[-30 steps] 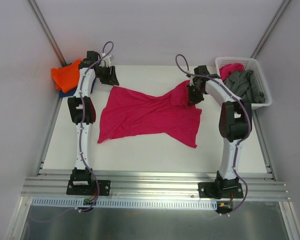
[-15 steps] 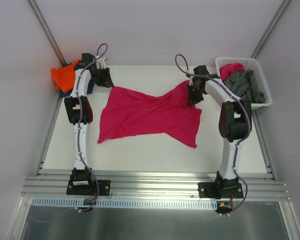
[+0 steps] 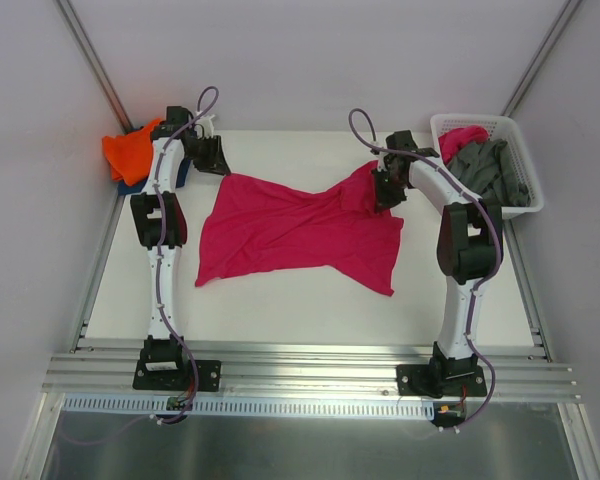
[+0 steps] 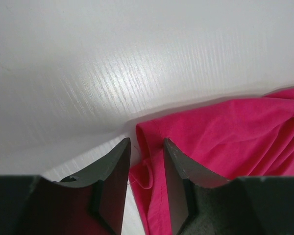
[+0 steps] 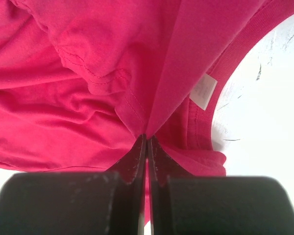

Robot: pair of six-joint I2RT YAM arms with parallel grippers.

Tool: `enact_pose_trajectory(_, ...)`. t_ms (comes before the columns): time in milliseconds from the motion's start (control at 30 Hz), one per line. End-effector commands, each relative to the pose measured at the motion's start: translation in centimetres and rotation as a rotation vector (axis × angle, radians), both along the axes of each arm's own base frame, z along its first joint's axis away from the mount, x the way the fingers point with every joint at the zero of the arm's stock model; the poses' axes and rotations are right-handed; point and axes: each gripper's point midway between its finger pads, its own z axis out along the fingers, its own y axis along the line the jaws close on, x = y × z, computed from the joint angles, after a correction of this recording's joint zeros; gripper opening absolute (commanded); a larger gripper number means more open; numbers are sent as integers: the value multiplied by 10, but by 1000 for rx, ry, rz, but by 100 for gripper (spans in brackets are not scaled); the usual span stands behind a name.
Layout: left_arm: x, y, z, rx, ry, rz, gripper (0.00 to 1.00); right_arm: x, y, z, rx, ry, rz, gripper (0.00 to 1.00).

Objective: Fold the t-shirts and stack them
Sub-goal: Fold the tshirt

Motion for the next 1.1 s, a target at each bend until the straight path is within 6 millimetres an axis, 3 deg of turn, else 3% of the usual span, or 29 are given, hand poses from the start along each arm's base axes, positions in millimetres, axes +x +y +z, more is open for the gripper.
enact_pose_trajectory(0,-5,-13,0,-40,11,-38,29,6,7,24,3,-58,14,0)
enact_pose_trajectory(467,-10,-23,0,-82,22,-67,16,5,10,25,-3,-64,23,1)
enact_pose_trajectory(667,-13,-28,-3,-96,30,-85,7,5,9,26,-5,-69,28,1)
enact_pose_trajectory(700,-13,-29,-2,-99,29,-85,0,5,9,26,-7,-68,31,1)
enact_pose_trajectory(800,-14,-28,3,-96,23,-91,0,6,7,31,-6,-82,28,0)
enact_pose_trajectory(900,-12,-27,25,-89,-13,-86,0,7,6,40,-1,-100,26,0)
enact_pose_trajectory(1067,-15,-27,82,-92,-91,-75,0,16,6,64,9,-169,32,0)
